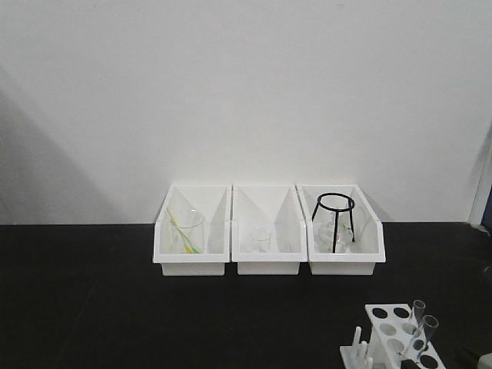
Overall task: Flip and reinsert test tube from rack
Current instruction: 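Close the right gripper on the test tube and lift it out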
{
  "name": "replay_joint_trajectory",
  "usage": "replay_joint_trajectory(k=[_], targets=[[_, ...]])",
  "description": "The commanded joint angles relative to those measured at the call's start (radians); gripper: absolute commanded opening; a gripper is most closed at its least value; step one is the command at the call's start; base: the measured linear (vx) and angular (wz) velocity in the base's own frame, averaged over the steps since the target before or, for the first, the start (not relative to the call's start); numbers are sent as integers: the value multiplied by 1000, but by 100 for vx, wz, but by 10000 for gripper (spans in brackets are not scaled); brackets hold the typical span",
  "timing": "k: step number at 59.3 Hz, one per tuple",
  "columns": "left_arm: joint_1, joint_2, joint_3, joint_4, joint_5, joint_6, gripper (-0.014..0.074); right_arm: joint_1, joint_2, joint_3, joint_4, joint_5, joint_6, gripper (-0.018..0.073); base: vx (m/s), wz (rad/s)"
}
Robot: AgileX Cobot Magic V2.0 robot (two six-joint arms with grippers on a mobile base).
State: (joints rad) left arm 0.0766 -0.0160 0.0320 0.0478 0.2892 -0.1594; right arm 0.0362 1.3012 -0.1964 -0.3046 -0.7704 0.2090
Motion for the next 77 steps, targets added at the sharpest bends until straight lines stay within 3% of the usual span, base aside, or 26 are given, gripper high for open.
replay_joint_trajectory(k=[1, 15, 30, 37, 54, 64, 77], targets=[[-7, -11, 0, -4, -86, 0, -6, -4, 56, -31, 16, -212, -7, 547, 0, 0], [-7, -11, 0, -4, -86, 0, -6, -4, 223, -69, 40, -394, -36, 547, 0, 0], [-7, -11, 0, -4, -86, 0, -6, -4, 315, -151, 15, -393, -11, 540, 0, 0], [-7, -11, 0, -4, -86, 0, -6, -4, 336, -150, 11, -396, -11, 475, 0, 0], [-7, -11, 0, -4, -86, 0, -6, -4, 345, -150, 5, -448, -38, 201, 0, 0], [-7, -11, 0, -4, -86, 0, -6, -4, 345, -150, 3, -453, -38, 134, 0, 0], [-7, -11, 0, -4, -86, 0, -6, -4, 284, -150, -2, -417, -37, 127, 0, 0]])
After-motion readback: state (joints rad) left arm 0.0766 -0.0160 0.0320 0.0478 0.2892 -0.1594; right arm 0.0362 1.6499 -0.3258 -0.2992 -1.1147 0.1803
